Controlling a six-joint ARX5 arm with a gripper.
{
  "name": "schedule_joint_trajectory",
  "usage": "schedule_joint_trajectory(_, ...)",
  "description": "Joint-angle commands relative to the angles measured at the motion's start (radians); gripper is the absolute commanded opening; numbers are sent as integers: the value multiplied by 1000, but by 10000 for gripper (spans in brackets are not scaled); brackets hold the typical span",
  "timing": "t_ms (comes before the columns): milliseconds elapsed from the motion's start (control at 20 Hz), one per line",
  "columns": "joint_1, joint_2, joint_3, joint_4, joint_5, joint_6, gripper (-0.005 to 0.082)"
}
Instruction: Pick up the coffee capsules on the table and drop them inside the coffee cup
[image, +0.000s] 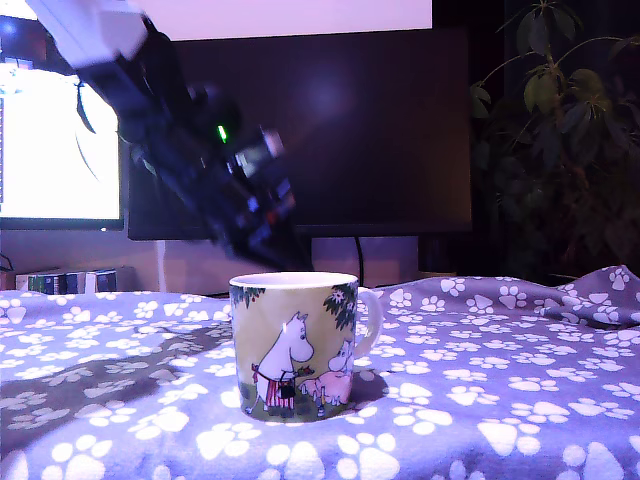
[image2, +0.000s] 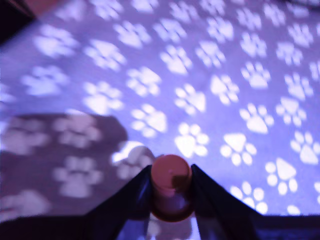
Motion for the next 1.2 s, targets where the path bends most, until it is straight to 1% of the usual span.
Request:
schedule_joint_trajectory(0, 3, -62, -29, 12, -1, -3, 87)
schedule_joint_trajectory(150, 14, -117, -79, 46, -8, -3, 87)
schedule_joint_trajectory(250, 25, -161, -140, 94, -8, -32, 87)
schedule_joint_trajectory(400, 38, -237, -246, 171, -10, -56, 87)
schedule_joint_trajectory(550, 42, -323, -354, 252, -35, -80, 87)
schedule_joint_trajectory(600, 42, -356, -393, 280, -40, -80, 87)
schedule_joint_trajectory(700, 42, -408, -466, 333, -46, -116, 87)
schedule_joint_trajectory(850, 42, -478, -559, 394, -47, -121, 87)
schedule_joint_trajectory(900, 42, -500, -587, 407, -51, -121, 87)
schedule_joint_trajectory(950, 42, -519, -613, 419, -51, -146, 87)
schedule_joint_trajectory(1000, 42, -535, -638, 430, -52, -157, 87)
schedule_joint_trajectory(1150, 42, -573, -694, 446, -51, -159, 87)
